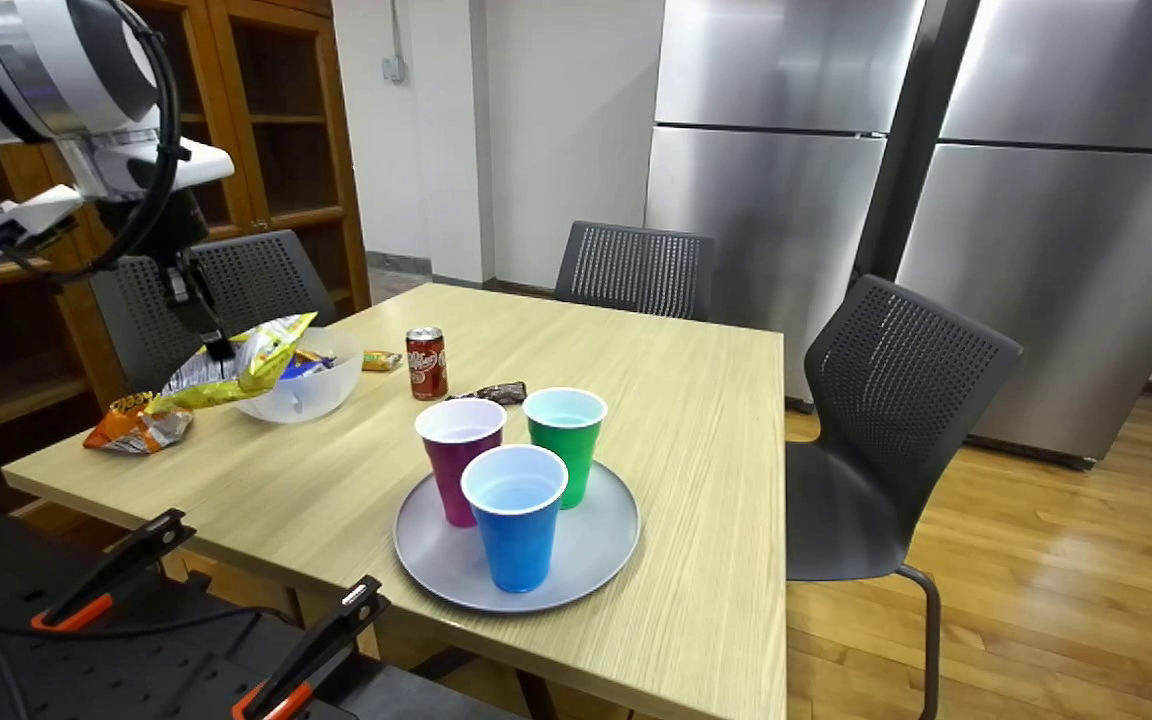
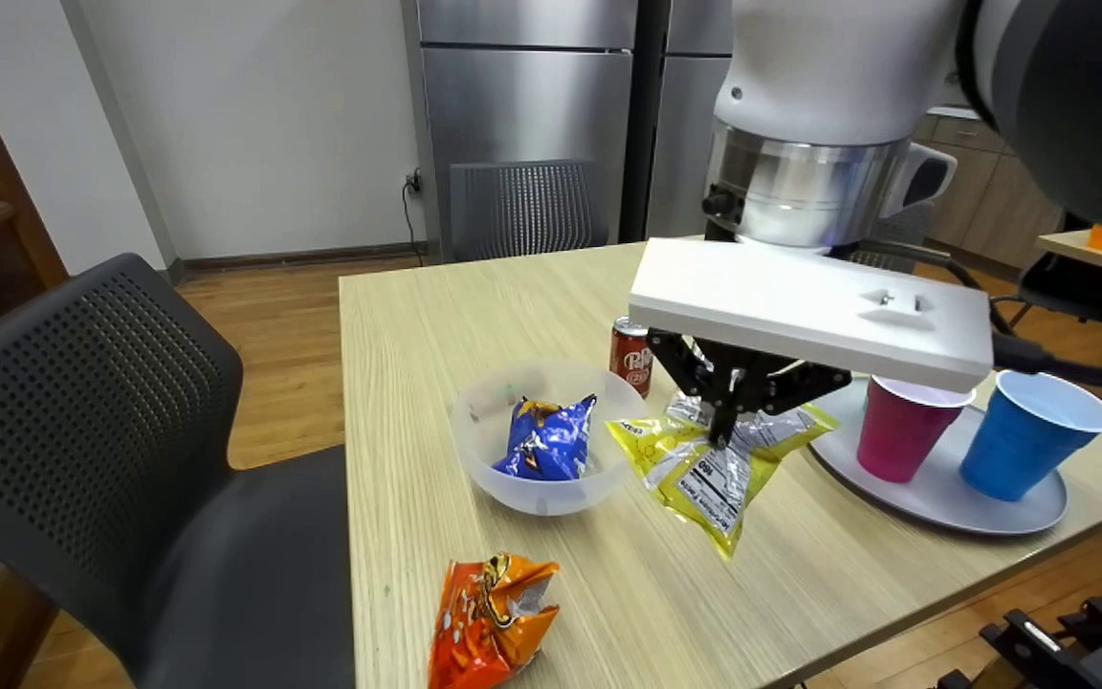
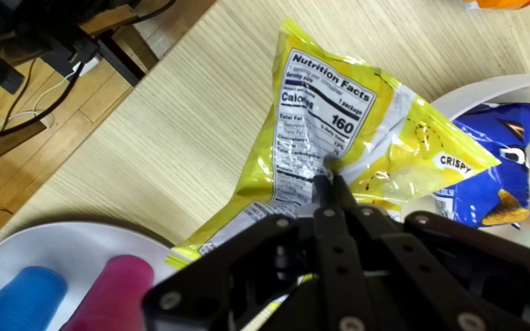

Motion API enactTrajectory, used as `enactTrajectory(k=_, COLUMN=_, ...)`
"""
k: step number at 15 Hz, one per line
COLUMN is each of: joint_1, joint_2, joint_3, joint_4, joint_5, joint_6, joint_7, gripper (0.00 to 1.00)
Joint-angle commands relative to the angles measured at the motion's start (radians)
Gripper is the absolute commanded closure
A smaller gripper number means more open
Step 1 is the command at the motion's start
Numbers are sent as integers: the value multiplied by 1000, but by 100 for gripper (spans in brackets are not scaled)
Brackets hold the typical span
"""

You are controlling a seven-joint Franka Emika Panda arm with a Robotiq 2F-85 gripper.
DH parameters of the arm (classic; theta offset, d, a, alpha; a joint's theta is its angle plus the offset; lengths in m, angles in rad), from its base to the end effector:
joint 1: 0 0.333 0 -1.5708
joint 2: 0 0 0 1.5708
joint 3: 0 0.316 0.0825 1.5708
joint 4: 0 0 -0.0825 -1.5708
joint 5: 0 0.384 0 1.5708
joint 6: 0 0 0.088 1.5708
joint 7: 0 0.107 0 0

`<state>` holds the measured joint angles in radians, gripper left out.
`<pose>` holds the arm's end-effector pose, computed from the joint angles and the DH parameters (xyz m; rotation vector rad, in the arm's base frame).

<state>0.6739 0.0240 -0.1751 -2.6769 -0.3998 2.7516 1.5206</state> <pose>0.3605 0.2140 0.2311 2.9213 -0.9923 0.2561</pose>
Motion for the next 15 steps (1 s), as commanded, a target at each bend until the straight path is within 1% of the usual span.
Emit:
enactTrajectory(k=1, joint_1=-151, joint_2=-20, joint_3=167, joint_4=50, joint_5=-14, joint_6=-66, joint_7=3, gripper=100)
enactTrajectory(k=4, joint_1=-237, joint_2=5, joint_3=260, joint_4=101, joint_5=-6, joint_6=-79, joint_7=-16, gripper=100)
enactTrajectory(k=7, joint_1=-284, joint_2=38, joint_3=308, joint_4=165, joint_5=-8, joint_6=-108, joint_7=-28, gripper=100)
enactTrajectory(k=11, joint_1=-304, joint_2=121, joint_3=333, joint_4=268, joint_5=-2, joint_6=-133, joint_7=-49, gripper=100)
enactTrajectory(k=15, joint_1=-288, joint_2=212, joint_3=319, joint_4=371, joint_5=-1, joint_6=-151, joint_7=-54, gripper=100)
